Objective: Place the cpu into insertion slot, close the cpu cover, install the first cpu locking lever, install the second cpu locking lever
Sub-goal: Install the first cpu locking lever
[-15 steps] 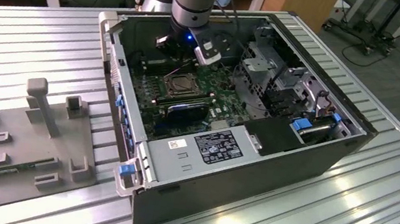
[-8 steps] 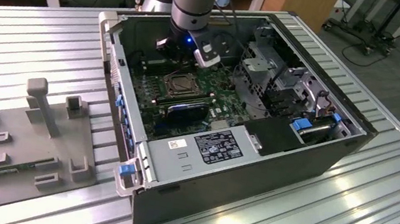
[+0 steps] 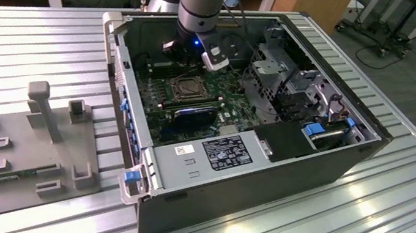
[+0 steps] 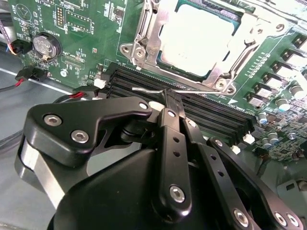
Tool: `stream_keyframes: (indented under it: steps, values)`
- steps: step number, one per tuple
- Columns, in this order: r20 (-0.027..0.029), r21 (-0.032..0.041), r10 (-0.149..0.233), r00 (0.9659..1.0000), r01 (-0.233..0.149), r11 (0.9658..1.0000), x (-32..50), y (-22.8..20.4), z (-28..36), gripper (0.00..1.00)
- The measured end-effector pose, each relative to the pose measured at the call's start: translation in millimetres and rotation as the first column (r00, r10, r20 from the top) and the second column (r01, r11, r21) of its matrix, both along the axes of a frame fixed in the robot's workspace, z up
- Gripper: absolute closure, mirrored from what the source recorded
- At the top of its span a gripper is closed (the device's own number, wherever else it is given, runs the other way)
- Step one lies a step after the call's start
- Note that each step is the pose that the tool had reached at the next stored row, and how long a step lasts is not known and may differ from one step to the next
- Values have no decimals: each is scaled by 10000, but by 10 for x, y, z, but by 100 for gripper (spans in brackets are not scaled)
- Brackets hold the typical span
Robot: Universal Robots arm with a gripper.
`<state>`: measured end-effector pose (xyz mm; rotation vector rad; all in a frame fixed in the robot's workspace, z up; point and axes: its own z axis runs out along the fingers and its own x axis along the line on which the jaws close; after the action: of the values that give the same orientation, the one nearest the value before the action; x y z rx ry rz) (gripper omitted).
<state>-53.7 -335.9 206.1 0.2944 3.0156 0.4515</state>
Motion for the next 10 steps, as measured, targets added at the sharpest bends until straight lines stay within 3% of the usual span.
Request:
stream_keyframes:
  steps: [5, 10]
  values:
    - [2, 6, 2, 10000, -2, 10000, 8, 27, -16, 90]
    - [1, -2, 0, 10000, 0, 10000, 12, 28, -18, 90]
